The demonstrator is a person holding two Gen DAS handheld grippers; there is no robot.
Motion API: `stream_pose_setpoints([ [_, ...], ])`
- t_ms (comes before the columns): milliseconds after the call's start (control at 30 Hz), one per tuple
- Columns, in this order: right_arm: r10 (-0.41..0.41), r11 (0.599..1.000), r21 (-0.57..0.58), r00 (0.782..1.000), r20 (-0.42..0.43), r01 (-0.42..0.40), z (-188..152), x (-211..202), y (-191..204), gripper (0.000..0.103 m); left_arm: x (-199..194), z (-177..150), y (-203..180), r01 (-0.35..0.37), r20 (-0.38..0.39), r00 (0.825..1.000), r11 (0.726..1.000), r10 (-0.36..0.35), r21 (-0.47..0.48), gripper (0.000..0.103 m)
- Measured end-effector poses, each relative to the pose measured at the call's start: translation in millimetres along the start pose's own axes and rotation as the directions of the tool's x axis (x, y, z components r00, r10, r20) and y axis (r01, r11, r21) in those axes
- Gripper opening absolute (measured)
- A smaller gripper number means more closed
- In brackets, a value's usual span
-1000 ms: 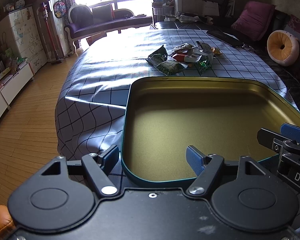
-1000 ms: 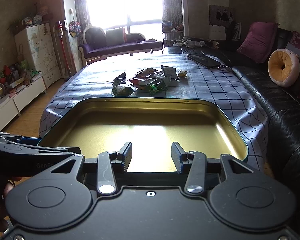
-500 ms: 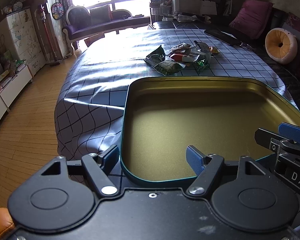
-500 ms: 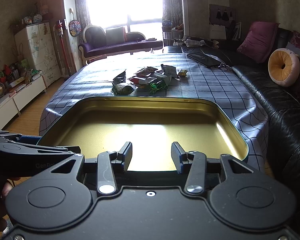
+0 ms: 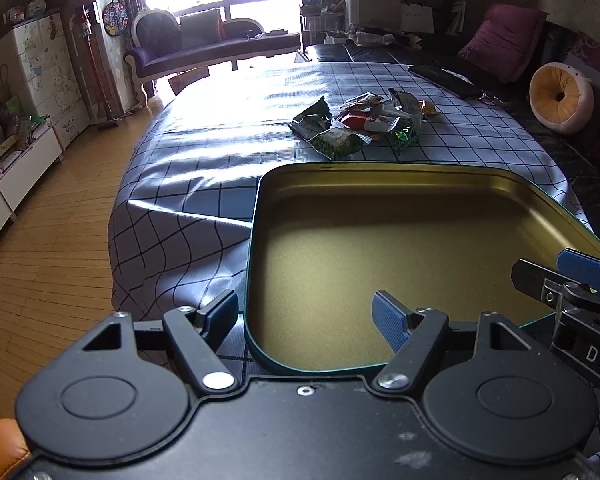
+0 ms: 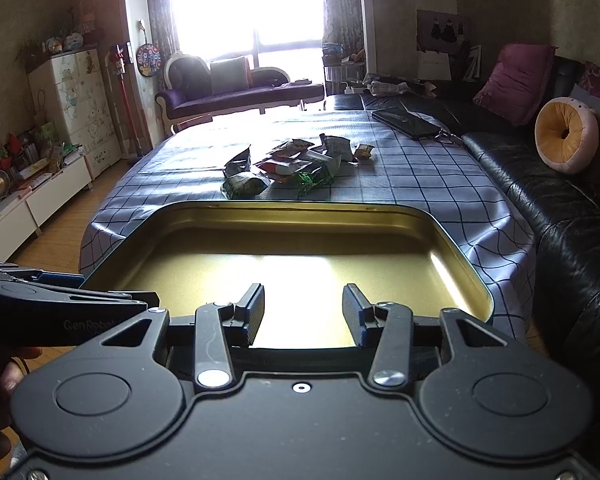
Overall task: Organize snacks
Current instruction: 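Move the left tool toward the snack pile and lower onto the green garlic pea bag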
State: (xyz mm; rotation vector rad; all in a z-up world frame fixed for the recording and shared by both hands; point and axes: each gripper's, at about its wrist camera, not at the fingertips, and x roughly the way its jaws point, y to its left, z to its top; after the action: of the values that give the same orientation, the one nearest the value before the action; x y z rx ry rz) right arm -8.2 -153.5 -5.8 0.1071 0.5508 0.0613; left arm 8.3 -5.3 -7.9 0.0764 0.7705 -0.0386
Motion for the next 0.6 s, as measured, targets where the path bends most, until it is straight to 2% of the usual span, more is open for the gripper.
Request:
stream_pose_setpoints([
  [233,0.007,1.0,0.019,1.0,-0.008,-0.007,11,2,-5,0.053,-3,14,2,0.02,-0.019,1.0,0.999,-0.02,-0.029,0.077],
  [600,0.0,0.999,0.038,1.0,-0.024,0.001,35,22,-17,0.053,6,63,-6,0.011,0.019,1.0,0.999,-0.011,-0.031,0.077],
])
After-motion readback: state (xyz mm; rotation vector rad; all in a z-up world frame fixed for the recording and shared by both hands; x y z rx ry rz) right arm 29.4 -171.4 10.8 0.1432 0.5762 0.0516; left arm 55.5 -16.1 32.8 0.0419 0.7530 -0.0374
